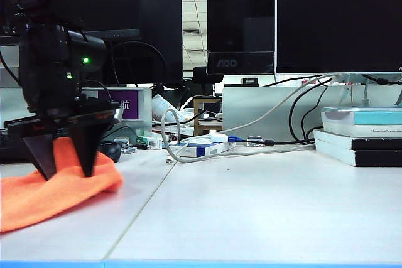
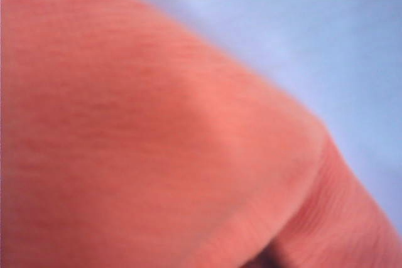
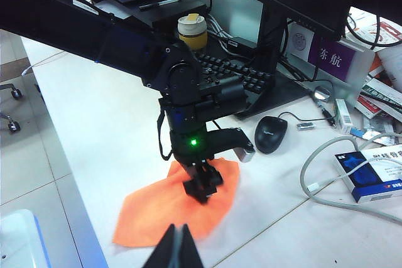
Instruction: Wipe the table from left to right using the rag.
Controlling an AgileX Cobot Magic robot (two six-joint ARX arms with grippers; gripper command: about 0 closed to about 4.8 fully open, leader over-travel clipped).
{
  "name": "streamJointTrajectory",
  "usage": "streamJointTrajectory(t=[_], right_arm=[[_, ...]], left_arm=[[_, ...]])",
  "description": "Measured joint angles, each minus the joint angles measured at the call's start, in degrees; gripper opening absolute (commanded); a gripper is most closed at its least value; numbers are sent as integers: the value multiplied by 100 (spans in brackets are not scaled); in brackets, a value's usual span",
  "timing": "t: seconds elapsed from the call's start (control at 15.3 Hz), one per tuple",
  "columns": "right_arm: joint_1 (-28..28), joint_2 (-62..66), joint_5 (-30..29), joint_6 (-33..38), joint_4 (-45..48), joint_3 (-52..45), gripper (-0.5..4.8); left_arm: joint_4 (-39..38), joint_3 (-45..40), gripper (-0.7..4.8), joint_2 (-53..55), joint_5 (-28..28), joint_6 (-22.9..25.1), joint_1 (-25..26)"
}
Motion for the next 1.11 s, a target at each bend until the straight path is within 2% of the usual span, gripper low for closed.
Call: streamJointTrajectory(t=[0.07, 0.2, 0.39, 0.46, 0.92, 1.11], right_arm=[[0, -39, 42, 0, -44, 0, -1], [0, -116, 125, 0, -208, 0, -1], [0, -264, 831, 0, -874, 0, -1], [-4, -278, 874, 0, -975, 0, -1], [0, -295, 935, 223, -1998, 0, -1], [0, -380, 1158, 310, -2354, 2, -1]], left_arm=[[-7, -11, -5, 15, -72, 13, 50], [-42, -15, -5, 24, 190, 116, 42], [-76, -17, -5, 31, 282, 140, -98], [-83, -17, -5, 31, 275, 142, -151], [81, -33, -5, 35, 195, 120, -1366], [195, -31, -5, 33, -197, 4, -1781]])
